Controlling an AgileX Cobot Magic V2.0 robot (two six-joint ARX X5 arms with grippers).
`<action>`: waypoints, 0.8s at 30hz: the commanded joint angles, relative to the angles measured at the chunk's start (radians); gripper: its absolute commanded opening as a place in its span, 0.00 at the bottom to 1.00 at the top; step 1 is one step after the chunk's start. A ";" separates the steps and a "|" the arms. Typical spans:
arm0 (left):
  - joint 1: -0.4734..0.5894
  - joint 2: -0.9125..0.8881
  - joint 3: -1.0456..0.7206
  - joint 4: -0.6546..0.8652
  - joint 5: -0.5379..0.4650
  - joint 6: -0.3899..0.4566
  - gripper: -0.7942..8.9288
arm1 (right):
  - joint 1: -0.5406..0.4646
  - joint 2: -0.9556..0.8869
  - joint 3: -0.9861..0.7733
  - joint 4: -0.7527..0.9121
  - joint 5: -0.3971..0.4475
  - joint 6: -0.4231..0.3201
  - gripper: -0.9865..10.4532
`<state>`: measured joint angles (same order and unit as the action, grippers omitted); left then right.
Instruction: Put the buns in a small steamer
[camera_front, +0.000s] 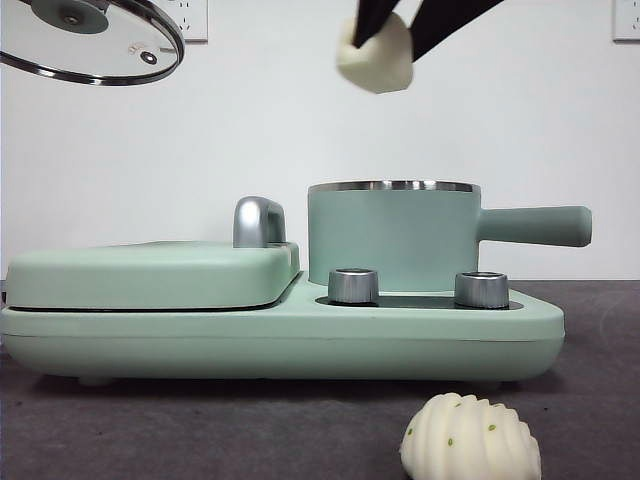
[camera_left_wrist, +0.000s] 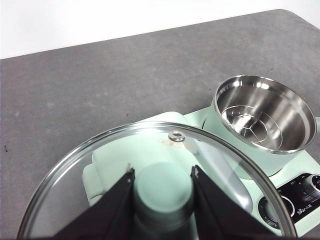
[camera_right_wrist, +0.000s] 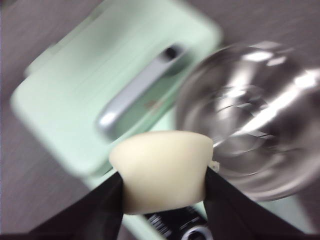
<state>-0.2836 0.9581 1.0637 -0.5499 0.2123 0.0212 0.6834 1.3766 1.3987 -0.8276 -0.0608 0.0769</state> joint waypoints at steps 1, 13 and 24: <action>-0.002 0.003 0.019 0.026 0.003 -0.007 0.09 | -0.058 0.062 0.032 0.026 -0.051 0.008 0.27; -0.002 0.003 0.019 0.027 -0.006 -0.007 0.09 | -0.173 0.294 0.057 0.173 -0.149 -0.013 0.27; -0.002 0.003 0.019 0.027 -0.033 -0.007 0.09 | -0.183 0.470 0.213 0.166 -0.139 -0.039 0.27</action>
<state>-0.2832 0.9581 1.0637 -0.5499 0.1802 0.0212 0.4953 1.8233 1.5917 -0.6670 -0.2012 0.0486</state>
